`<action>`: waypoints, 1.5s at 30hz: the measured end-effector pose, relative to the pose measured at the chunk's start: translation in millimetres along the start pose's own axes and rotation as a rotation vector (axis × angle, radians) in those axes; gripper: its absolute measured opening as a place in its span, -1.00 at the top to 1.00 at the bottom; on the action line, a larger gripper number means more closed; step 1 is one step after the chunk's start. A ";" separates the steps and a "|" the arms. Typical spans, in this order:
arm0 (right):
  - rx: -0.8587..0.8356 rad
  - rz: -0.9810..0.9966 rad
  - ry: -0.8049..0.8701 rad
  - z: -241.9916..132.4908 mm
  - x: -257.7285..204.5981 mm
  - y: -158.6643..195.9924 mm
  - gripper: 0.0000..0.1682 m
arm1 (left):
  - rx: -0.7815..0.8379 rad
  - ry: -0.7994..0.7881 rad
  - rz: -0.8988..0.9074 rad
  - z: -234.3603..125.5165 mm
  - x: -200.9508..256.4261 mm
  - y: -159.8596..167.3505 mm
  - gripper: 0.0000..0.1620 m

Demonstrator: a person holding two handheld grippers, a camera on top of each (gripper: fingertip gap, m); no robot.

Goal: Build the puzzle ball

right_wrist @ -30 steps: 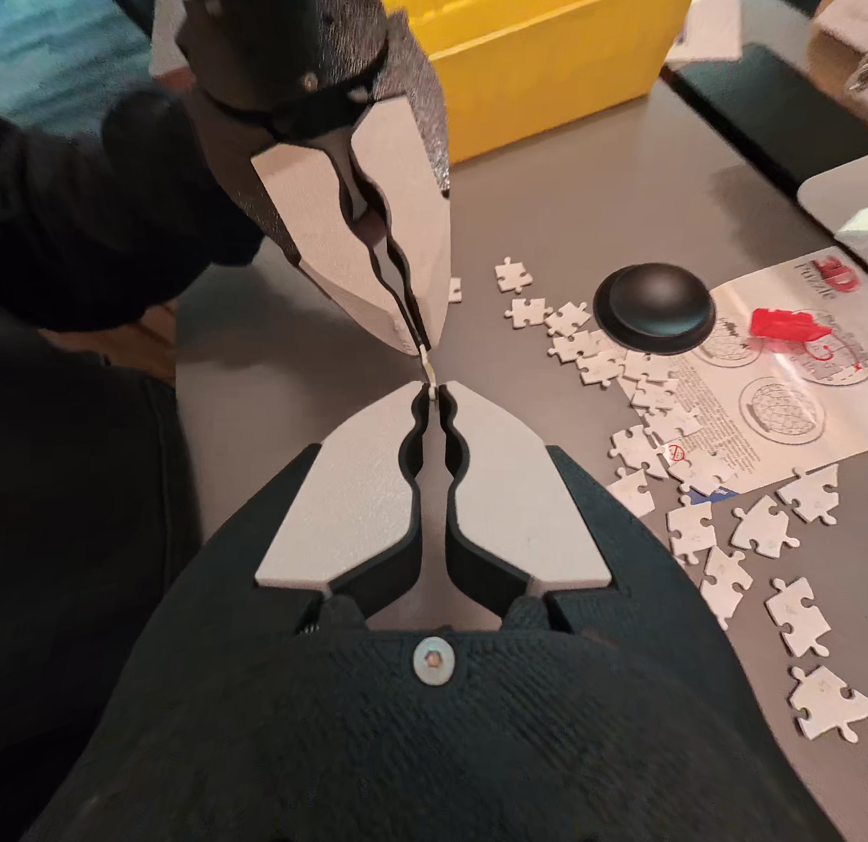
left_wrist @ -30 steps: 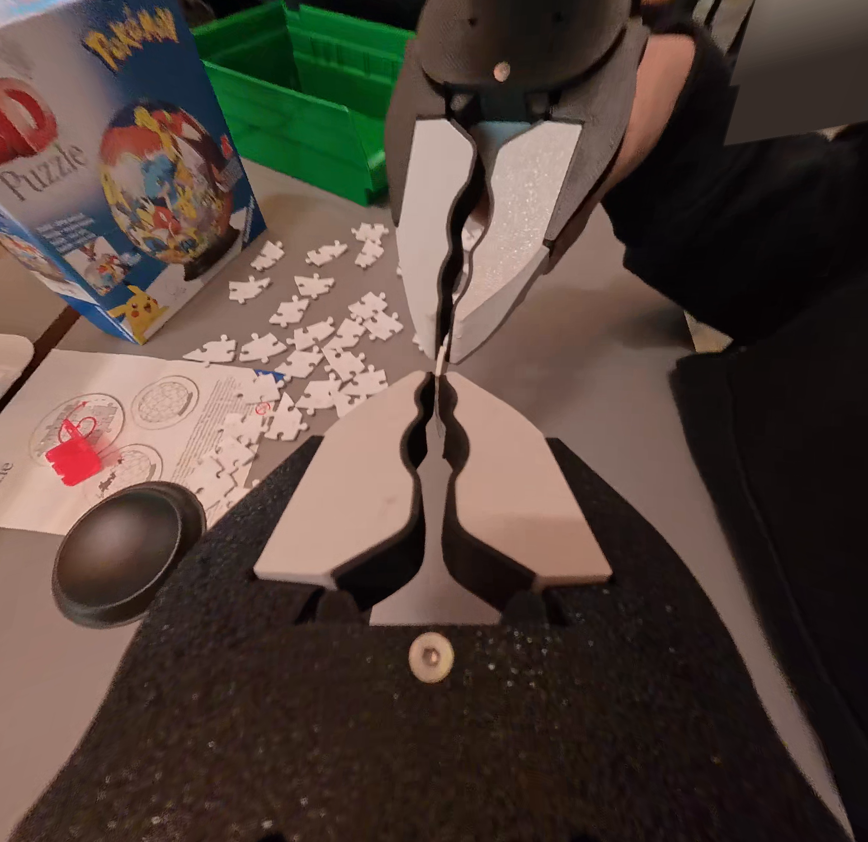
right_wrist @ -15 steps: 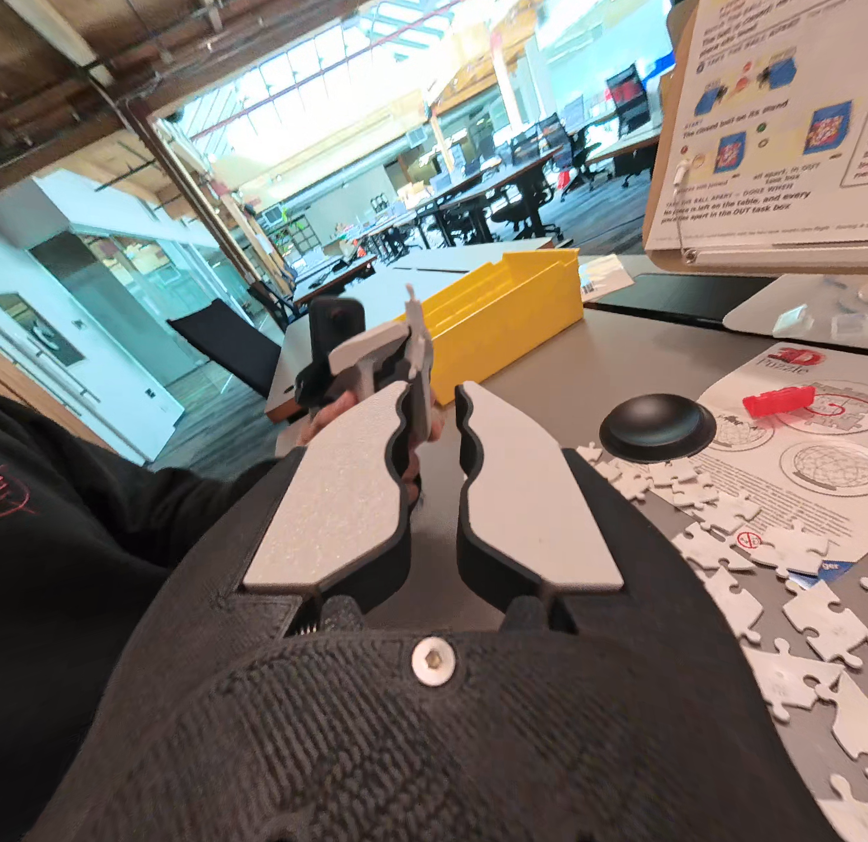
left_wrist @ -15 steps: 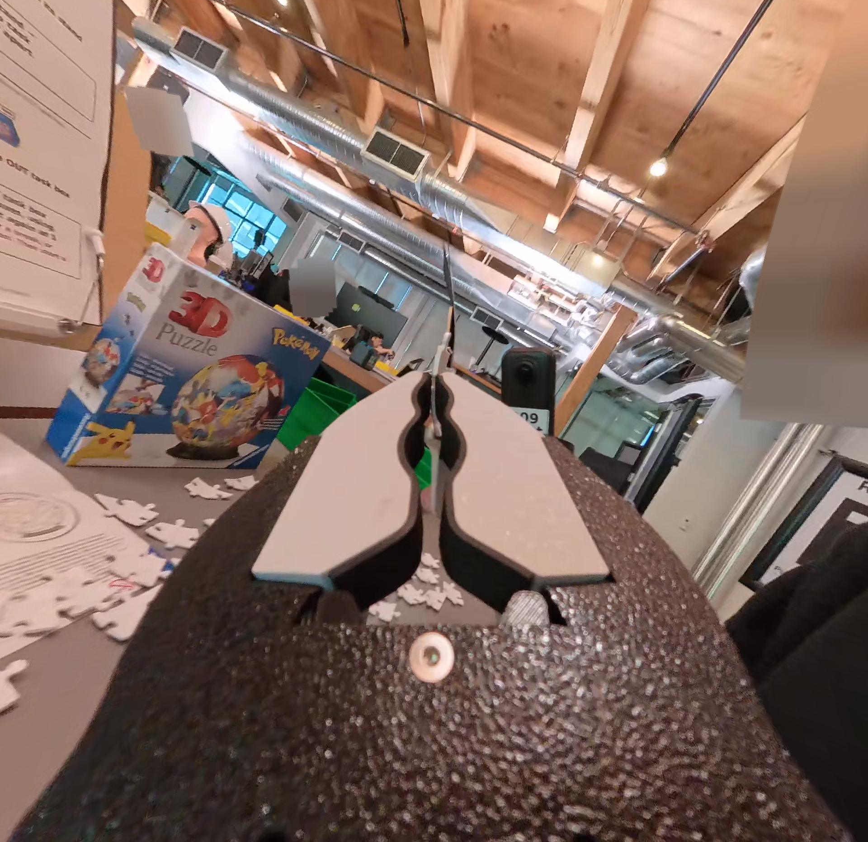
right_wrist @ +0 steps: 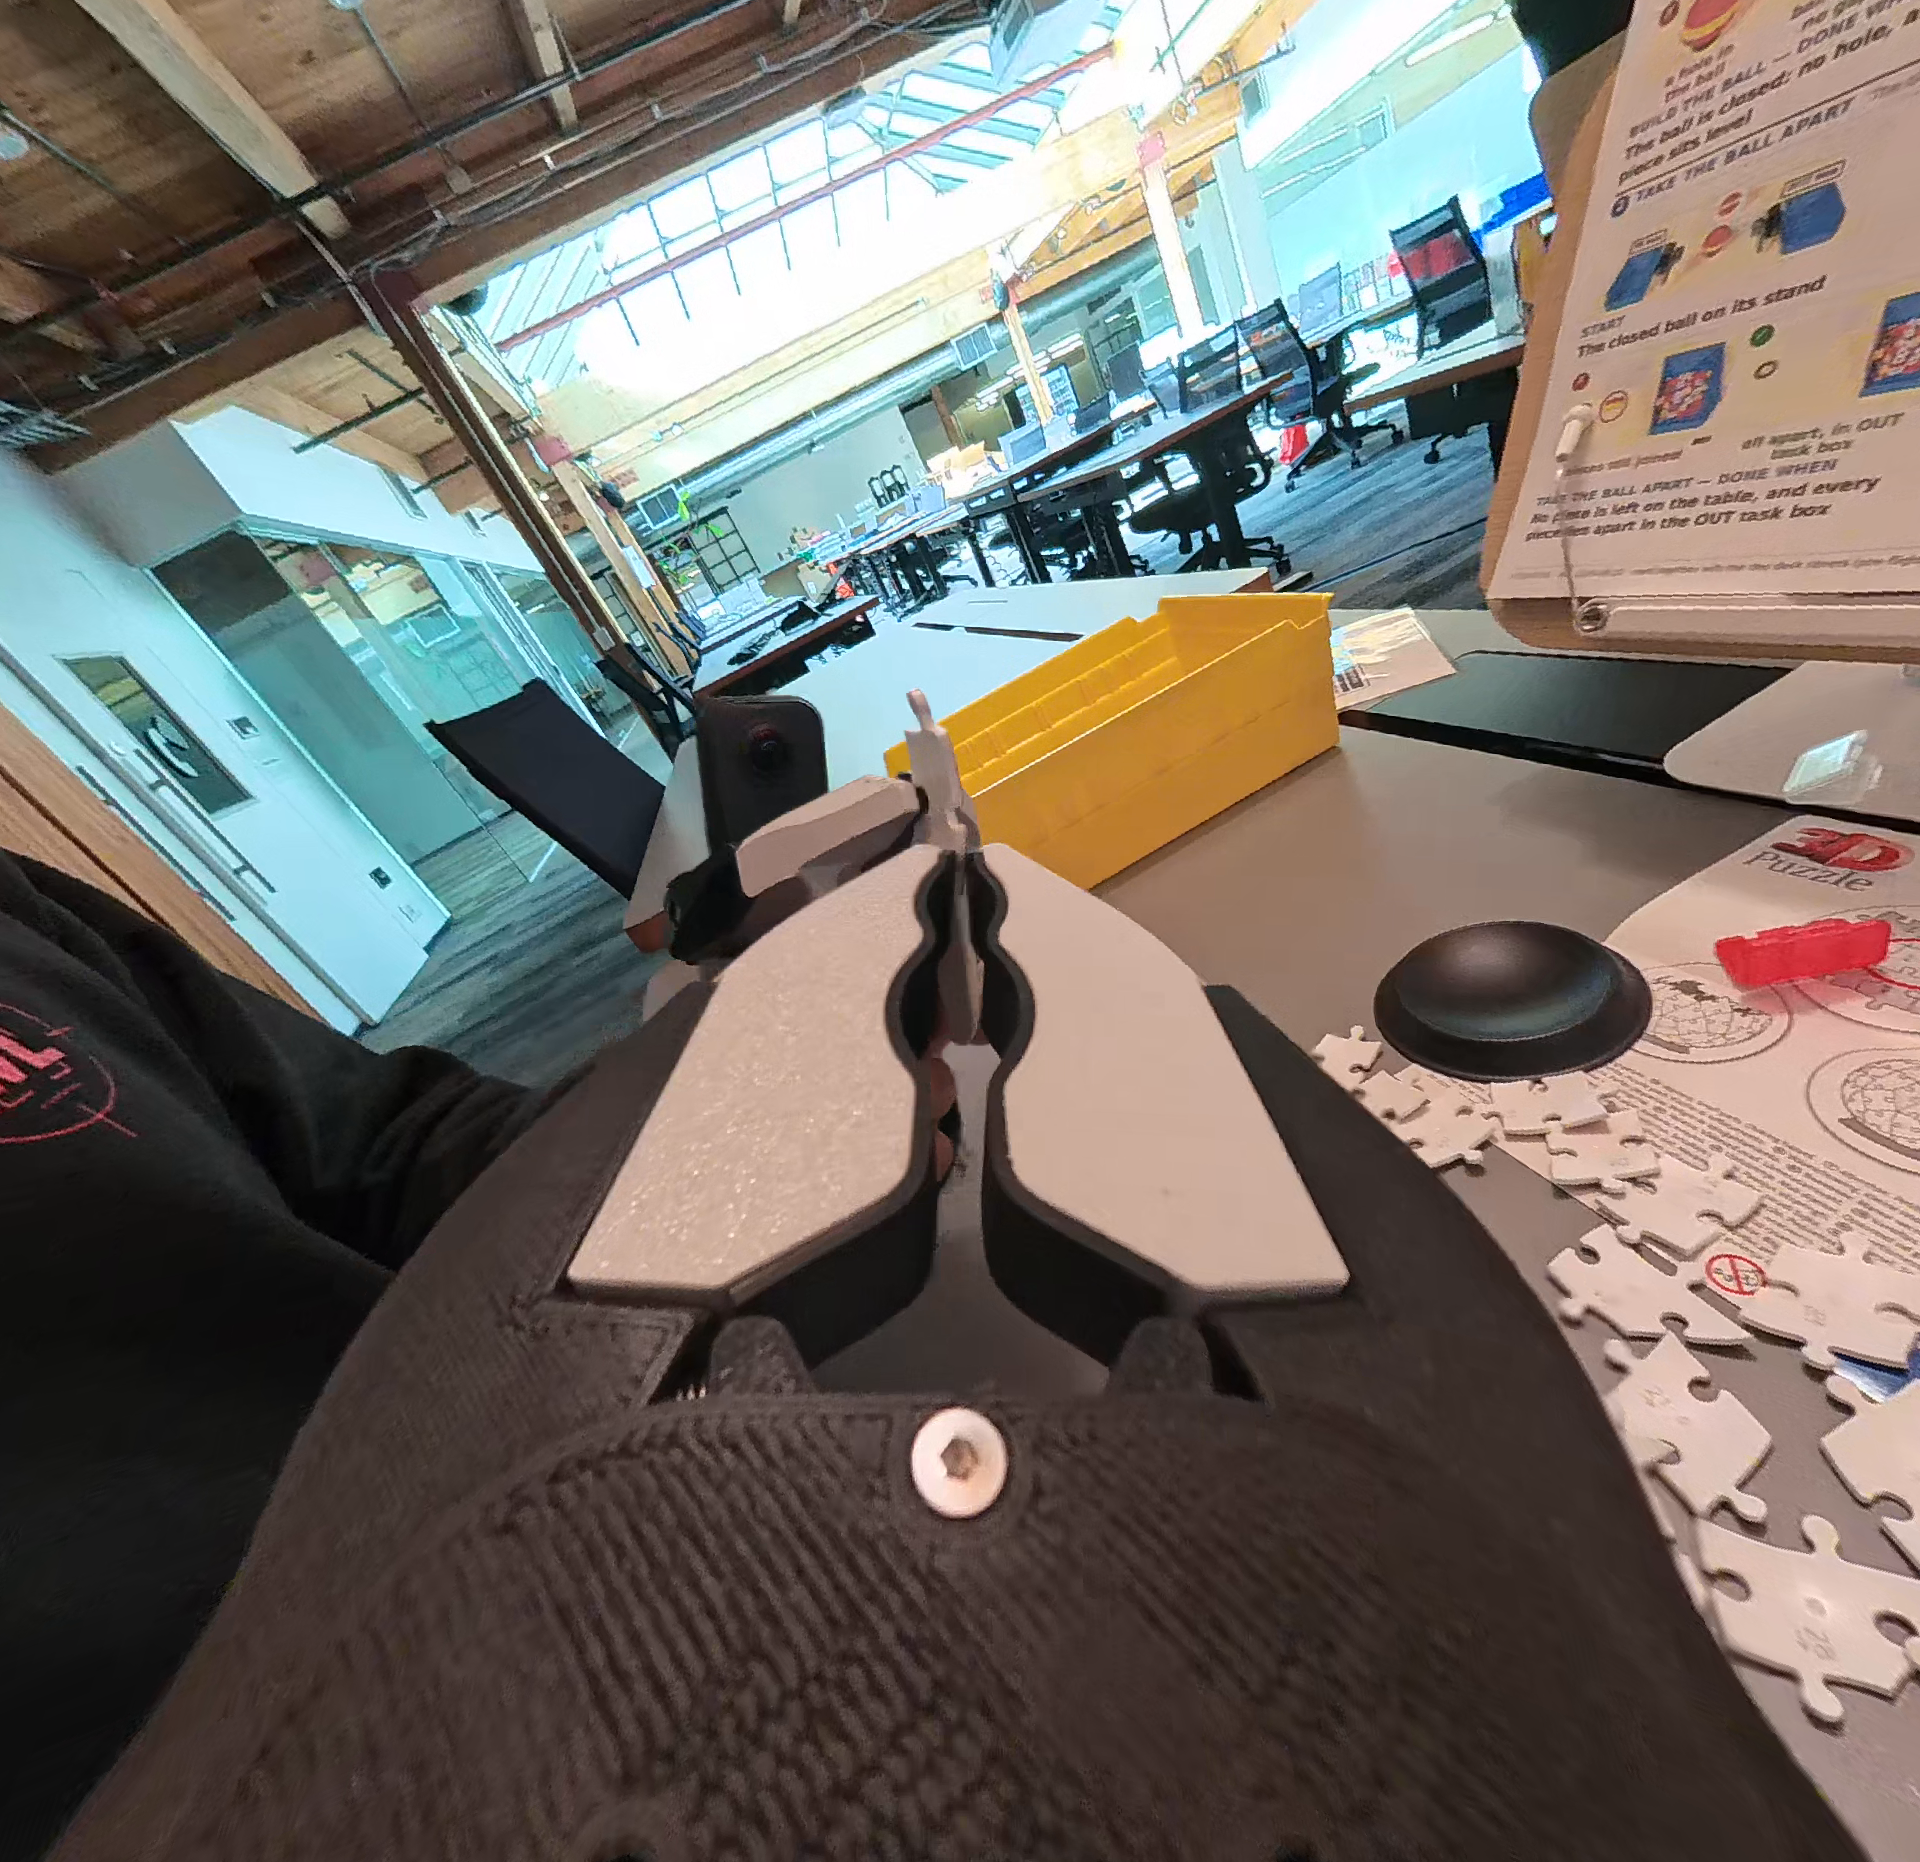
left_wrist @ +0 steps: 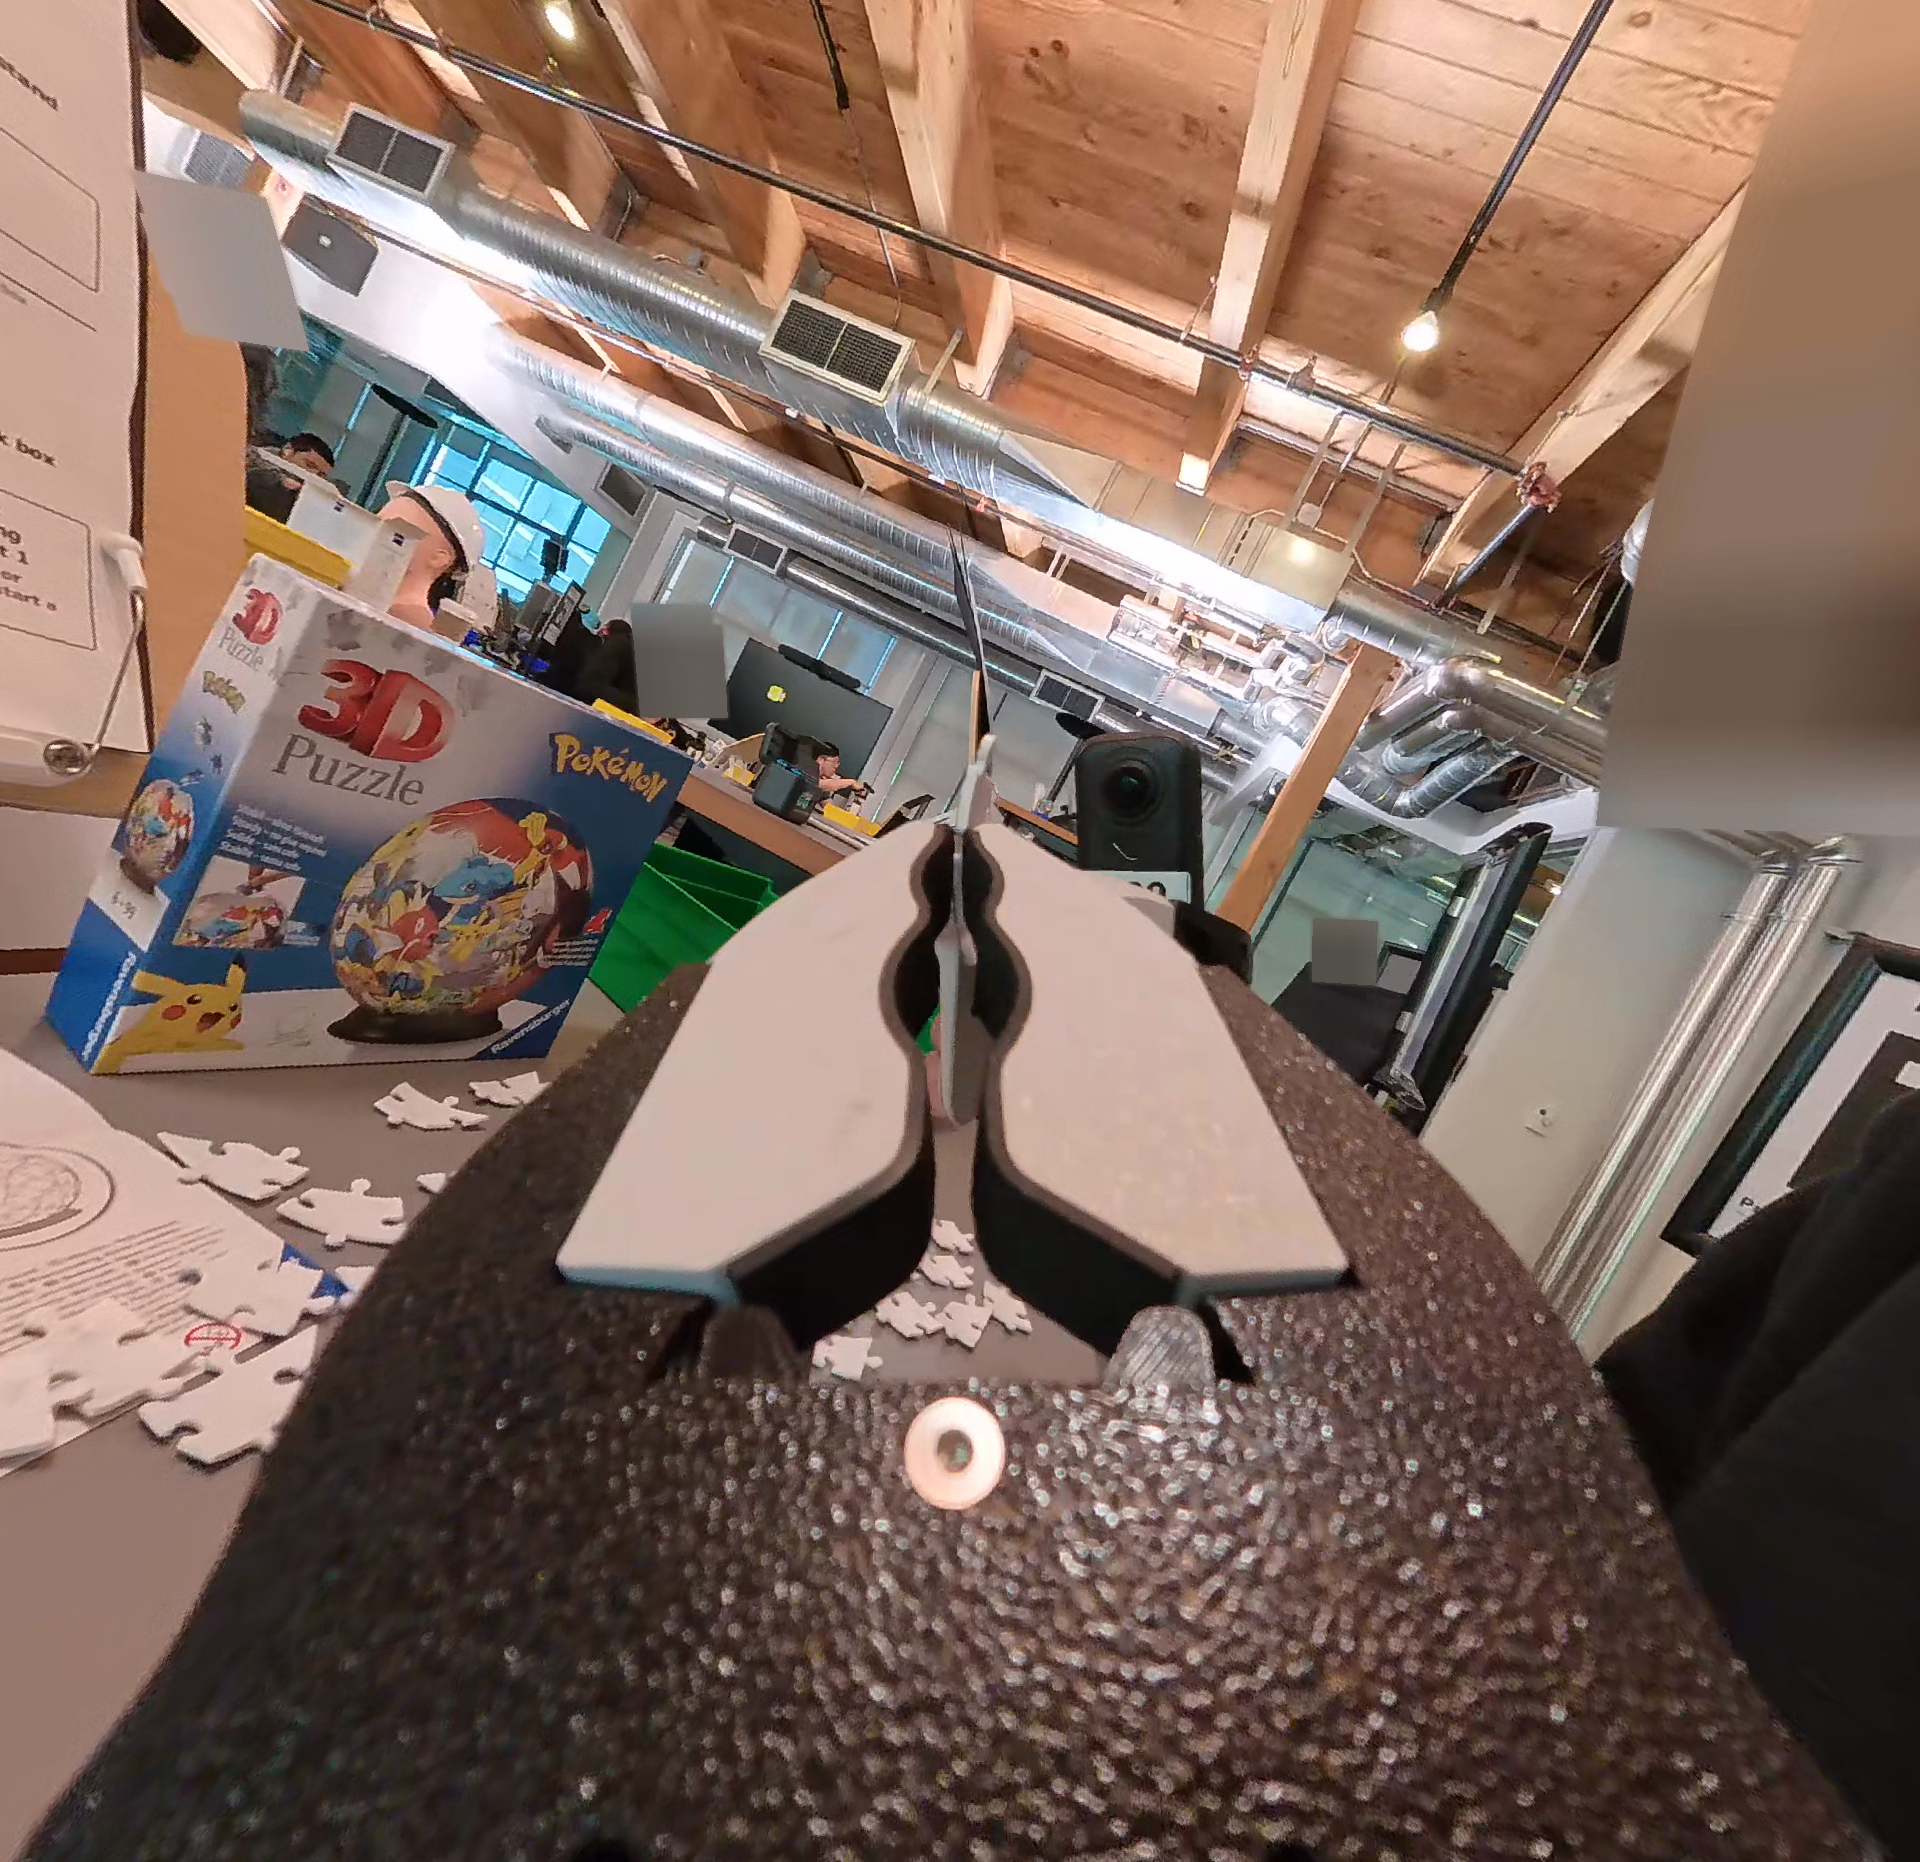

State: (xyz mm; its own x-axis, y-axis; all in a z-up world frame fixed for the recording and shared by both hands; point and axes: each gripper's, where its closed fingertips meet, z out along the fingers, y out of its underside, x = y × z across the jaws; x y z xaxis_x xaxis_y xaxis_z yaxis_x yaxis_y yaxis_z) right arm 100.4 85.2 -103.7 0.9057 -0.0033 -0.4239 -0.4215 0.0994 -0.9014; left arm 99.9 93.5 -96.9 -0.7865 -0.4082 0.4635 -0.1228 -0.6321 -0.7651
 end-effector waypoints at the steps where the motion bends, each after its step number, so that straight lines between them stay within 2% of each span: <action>1: -0.002 -0.011 0.001 -0.3 -0.3 0.1 0.97 | 0.002 0.002 -0.003 0.4 0.5 0.6 1.00; 6: -0.044 -0.020 0.028 -3.7 5.4 5.9 0.97 | -0.015 -0.008 -0.005 0.3 -1.1 7.1 1.00; 8: -0.040 -0.009 0.051 -5.1 9.5 7.3 0.89 | -0.016 -0.009 -0.009 0.5 -0.8 9.7 1.00; 9: -0.042 -0.007 0.021 -5.5 5.4 7.9 0.97 | -0.017 -0.006 -0.012 0.7 -0.4 10.8 1.00; 16: -0.040 -0.031 -0.004 -6.8 0.3 5.3 0.97 | -0.013 0.023 -0.029 0.7 2.9 9.7 1.00; 18: -0.030 -0.035 0.011 -5.7 2.6 4.8 0.85 | -0.012 0.024 -0.025 0.8 3.0 9.9 1.00; 20: -0.031 -0.031 -0.014 -5.5 -0.5 5.5 0.97 | -0.017 0.024 -0.023 1.3 3.3 10.7 1.00; 25: -0.061 -0.035 -0.024 -6.6 -1.9 5.7 0.97 | -0.026 0.026 -0.015 1.0 3.5 11.6 1.00; 28: -0.165 -0.049 -0.020 -20.4 1.2 8.4 0.97 | -0.092 0.045 0.014 2.1 7.1 18.7 0.99; 30: -0.354 -0.083 0.085 -56.7 20.7 17.5 0.97 | -0.147 0.021 0.078 1.1 6.6 22.1 0.86; 32: -0.583 -0.091 0.233 -117.8 48.3 29.3 0.97 | -0.224 -0.013 0.160 -3.5 3.8 25.8 0.66; 35: -0.844 0.048 0.381 -215.8 76.8 49.0 0.97 | -0.347 -0.050 0.310 -15.3 -2.7 33.4 0.67; 38: -1.037 0.188 0.468 -291.3 88.2 74.1 0.97 | -0.404 -0.066 0.366 -23.0 -8.0 38.0 0.75; 40: -1.098 0.244 0.465 -319.1 93.0 91.2 0.97 | -0.408 -0.071 0.339 -24.4 -10.8 40.4 0.78; 45: -1.219 0.398 0.480 -356.2 105.9 129.9 0.97 | -0.415 -0.050 0.239 -24.1 -12.0 49.0 0.82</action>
State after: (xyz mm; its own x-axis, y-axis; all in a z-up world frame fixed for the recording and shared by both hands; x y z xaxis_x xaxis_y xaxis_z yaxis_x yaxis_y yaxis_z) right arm 125.5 -256.7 -297.2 0.7160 -0.5468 -0.4340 -0.6454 -0.7555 -0.1129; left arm 88.7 83.4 -150.7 -0.7936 -0.5473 0.2658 -0.1814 -0.2042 -0.9620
